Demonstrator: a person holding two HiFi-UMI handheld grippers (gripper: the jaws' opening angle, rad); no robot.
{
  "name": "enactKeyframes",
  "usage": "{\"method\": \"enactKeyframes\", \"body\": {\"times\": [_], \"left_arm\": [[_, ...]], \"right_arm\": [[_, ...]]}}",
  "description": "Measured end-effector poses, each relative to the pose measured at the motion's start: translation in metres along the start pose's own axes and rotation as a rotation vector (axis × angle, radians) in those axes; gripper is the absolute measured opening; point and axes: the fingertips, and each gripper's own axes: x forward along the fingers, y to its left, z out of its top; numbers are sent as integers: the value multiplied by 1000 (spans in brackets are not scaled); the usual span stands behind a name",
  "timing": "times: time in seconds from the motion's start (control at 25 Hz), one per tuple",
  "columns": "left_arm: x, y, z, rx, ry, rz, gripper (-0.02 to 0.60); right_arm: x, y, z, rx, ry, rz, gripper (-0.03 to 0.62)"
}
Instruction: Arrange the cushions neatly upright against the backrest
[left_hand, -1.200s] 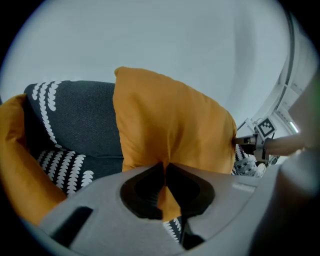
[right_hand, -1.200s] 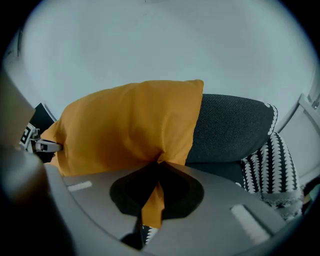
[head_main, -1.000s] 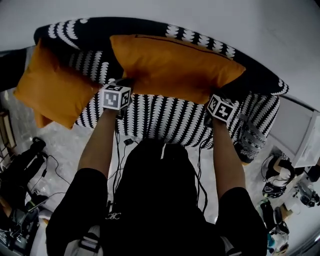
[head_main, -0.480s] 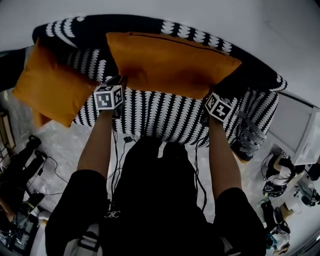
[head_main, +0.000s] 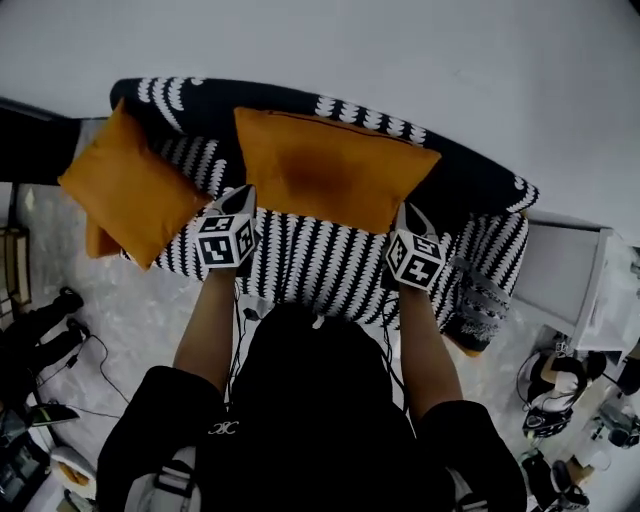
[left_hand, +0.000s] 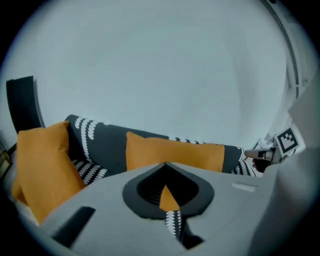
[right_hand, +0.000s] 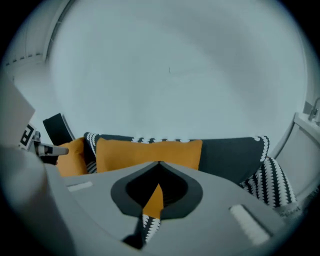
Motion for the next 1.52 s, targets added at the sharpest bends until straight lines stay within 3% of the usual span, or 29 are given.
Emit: {"method": "enactKeyframes", "body": {"times": [0.24, 0.48, 0.76, 0.96, 1.12, 1.24, 1.4, 1.52], "left_arm": [[-64, -73, 47, 63, -99, -15, 9], [-127, -168, 90, 156, -205, -92, 9], [-178, -238, 149, 240, -365, -141, 9], [-189, -264, 156, 274, -394, -162, 8], [-192, -268, 153, 355, -412, -97, 3], [-195, -274, 155, 277, -429, -153, 6], [-199, -275, 155, 299, -440, -124, 8], [-198, -276, 148, 244, -419, -138, 8]], "right_arm": [[-74, 28, 63, -28, -139, 89, 6], [-168, 43, 134, -66, -326, 116, 6], [-247, 50, 186, -114, -472, 126, 6], [-267, 40, 194, -110, -506, 128, 6], [-265, 38, 189, -115, -492, 135, 6], [-263, 36, 184, -113, -481, 145, 6], [-261, 35, 184, -103, -472, 172, 6], [-258, 32, 180, -100, -459, 187, 6]]}}
